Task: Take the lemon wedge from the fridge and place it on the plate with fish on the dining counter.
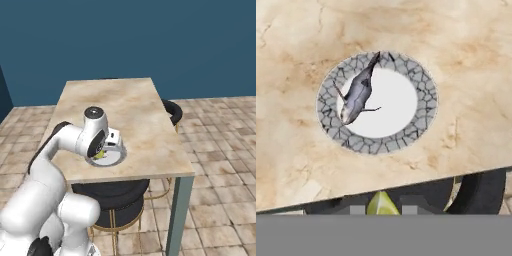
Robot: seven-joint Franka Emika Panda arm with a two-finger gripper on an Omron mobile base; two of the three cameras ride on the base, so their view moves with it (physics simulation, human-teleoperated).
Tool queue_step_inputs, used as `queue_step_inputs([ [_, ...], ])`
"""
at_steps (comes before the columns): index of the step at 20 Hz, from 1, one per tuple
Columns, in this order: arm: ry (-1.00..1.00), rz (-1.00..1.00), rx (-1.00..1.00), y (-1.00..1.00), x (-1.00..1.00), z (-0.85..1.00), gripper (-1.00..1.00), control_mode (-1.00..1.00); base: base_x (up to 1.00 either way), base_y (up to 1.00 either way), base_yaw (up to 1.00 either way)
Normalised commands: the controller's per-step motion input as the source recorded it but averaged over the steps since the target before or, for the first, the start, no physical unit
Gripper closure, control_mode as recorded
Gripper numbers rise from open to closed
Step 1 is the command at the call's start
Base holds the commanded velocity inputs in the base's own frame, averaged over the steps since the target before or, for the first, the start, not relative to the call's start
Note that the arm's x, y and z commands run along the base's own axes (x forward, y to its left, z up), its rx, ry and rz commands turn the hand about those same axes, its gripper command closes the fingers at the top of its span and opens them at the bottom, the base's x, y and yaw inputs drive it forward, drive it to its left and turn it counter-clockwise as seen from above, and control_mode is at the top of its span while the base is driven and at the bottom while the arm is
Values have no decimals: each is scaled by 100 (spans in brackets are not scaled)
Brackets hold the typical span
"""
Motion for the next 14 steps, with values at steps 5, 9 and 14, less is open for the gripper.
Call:
queue_step_inputs([
  [5, 8, 0, 0, -4, 100, -12, 100, -100, 0, 0, 0],
  [9, -3, 0, 0, 0, 96, -20, 100, -100, 0, 0, 0],
  [14, -2, 3, 0, 0, 50, -17, 100, -100, 0, 0, 0],
])
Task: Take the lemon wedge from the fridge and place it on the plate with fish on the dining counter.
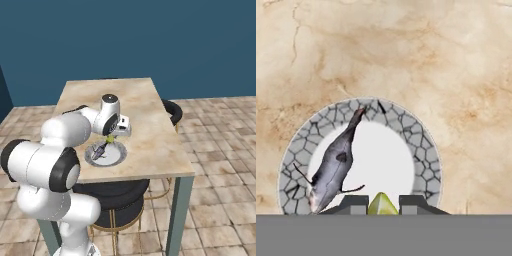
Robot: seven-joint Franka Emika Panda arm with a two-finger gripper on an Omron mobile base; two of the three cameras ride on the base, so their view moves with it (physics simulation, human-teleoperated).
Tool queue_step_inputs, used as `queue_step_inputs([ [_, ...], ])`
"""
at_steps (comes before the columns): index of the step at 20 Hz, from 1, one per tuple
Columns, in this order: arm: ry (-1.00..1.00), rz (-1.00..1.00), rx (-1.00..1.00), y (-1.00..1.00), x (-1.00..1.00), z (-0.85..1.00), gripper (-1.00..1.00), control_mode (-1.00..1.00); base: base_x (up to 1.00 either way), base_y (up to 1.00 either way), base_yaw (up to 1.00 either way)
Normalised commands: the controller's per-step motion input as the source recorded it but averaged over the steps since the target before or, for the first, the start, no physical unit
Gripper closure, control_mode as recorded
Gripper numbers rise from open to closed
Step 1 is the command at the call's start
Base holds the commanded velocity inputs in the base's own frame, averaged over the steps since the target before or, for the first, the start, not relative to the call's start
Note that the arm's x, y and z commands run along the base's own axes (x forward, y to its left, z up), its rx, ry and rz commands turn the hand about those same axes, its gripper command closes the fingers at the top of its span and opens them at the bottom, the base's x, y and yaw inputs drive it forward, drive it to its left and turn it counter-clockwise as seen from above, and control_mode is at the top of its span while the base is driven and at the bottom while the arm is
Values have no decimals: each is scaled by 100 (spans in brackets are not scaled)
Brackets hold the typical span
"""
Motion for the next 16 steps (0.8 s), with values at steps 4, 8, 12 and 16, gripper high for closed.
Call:
queue_step_inputs([
  [4, -1, 0, 0, 1, 0, -16, 100, -100, 0, 0, 0],
  [8, -9, 0, 0, 5, 0, -46, 100, -100, 0, 0, 0],
  [12, -6, 0, 0, 16, 0, -38, 100, -100, 0, 0, 0],
  [16, -5, 0, 0, 11, 1, -19, 100, -100, 0, 0, 0],
])
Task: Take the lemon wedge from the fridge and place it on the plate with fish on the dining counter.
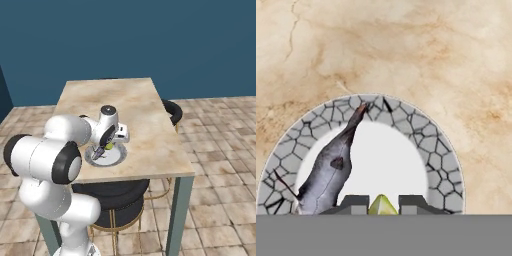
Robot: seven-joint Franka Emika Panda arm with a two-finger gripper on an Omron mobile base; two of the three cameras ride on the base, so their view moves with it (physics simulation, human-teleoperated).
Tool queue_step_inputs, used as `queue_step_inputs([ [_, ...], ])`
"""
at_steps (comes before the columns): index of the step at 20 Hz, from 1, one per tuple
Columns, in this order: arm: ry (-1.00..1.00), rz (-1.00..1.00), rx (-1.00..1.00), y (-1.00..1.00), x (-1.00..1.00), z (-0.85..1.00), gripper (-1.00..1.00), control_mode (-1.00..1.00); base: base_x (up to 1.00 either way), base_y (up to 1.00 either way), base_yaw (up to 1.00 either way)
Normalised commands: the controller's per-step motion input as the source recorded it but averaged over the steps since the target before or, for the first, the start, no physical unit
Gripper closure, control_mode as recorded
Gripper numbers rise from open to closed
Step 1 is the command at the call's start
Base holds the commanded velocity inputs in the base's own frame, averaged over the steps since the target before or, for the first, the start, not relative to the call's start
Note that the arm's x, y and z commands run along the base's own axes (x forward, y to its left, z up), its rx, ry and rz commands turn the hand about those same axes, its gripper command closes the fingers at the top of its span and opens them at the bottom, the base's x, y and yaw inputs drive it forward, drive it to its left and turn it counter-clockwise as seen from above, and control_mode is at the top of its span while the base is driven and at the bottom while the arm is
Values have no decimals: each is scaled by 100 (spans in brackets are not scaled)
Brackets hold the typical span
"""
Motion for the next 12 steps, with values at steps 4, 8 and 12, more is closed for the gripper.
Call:
queue_step_inputs([
  [4, -1, 0, 0, 3, 0, -14, 100, -100, 0, 0, 0],
  [8, -1, 2, 0, 0, 0, -8, 100, -100, 0, 0, 0],
  [12, -1, 2, 0, 0, 0, -6, 100, -100, 0, 0, 0],
])
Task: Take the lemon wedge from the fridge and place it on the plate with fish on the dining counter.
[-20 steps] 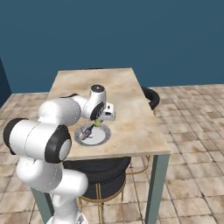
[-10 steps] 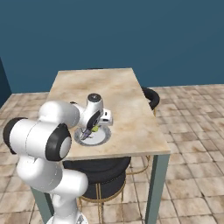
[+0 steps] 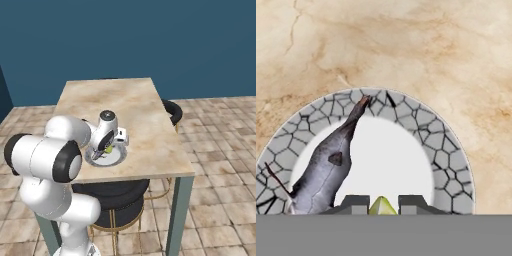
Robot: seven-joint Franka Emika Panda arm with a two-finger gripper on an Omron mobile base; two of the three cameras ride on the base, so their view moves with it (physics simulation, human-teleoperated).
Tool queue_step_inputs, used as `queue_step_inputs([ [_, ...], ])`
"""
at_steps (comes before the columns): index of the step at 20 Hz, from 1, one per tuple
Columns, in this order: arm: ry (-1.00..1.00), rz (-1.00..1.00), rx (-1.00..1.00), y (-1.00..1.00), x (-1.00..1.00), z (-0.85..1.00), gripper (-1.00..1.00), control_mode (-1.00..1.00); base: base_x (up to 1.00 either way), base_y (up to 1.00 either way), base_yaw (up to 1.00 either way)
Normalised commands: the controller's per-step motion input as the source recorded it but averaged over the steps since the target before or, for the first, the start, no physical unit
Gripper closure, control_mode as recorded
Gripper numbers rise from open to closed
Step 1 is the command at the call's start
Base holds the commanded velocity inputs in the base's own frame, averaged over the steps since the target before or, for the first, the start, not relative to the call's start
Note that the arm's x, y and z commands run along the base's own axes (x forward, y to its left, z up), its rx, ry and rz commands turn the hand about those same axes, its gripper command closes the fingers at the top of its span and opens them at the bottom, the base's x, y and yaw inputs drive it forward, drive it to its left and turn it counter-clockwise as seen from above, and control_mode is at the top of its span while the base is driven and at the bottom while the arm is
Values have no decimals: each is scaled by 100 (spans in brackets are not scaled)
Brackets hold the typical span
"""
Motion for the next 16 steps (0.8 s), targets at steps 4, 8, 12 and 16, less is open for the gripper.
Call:
queue_step_inputs([
  [4, -2, 1, 0, 0, 0, -8, 100, -100, 0, 0, 0],
  [8, -1, 2, 0, 0, 0, -11, 100, -100, 0, 0, 0],
  [12, 0, 1, 0, 0, 0, -12, 100, -100, 0, 0, 0],
  [16, 0, 0, 0, 0, 0, -10, 100, -100, 0, 0, 0],
])
